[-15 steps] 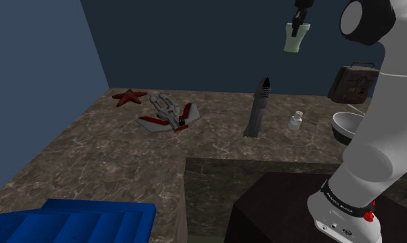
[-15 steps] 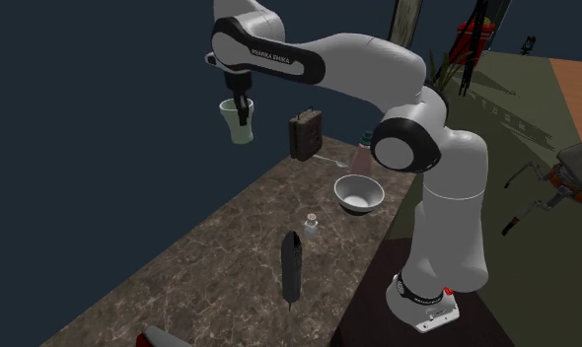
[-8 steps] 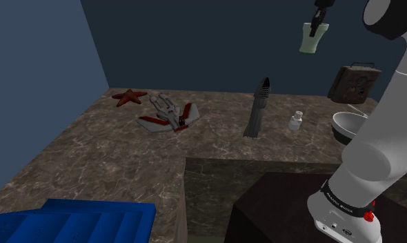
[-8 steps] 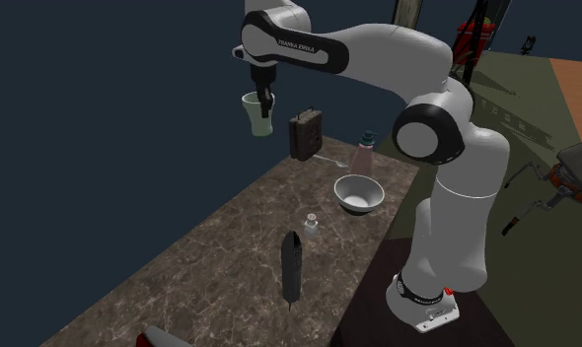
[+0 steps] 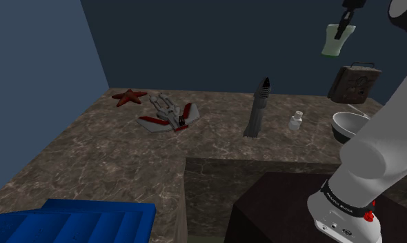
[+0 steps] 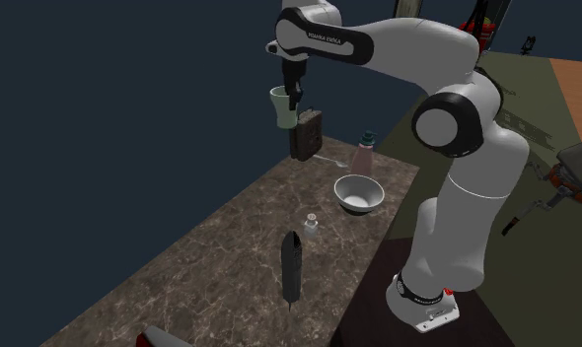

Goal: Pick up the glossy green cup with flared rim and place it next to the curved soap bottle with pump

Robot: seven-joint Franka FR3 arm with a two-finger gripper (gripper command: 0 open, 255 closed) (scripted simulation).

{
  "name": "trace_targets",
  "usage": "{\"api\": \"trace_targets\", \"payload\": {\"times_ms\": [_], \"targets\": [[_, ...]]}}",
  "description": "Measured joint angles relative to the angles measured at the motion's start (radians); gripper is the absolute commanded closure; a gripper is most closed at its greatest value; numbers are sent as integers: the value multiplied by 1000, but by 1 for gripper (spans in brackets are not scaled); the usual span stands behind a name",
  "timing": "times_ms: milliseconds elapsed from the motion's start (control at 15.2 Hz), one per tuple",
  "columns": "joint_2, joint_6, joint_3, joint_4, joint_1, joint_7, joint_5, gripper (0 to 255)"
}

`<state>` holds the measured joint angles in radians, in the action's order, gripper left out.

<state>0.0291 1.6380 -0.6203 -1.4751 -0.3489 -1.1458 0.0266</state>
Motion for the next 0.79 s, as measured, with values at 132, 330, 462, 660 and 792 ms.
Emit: {"api": "trace_targets", "payload": {"times_ms": [132, 330, 462, 660, 792], "targets": [[-13, 4, -20, -13, -21, -41, 1, 255], [-31, 20, -52, -42, -53, -105, 3, 255], [-42, 23, -72, -52, -72, -145, 4, 255], [-45, 25, -109, -55, -107, -217, -4, 255], [-33, 19, -133, -39, -130, -265, -19, 255]]}}
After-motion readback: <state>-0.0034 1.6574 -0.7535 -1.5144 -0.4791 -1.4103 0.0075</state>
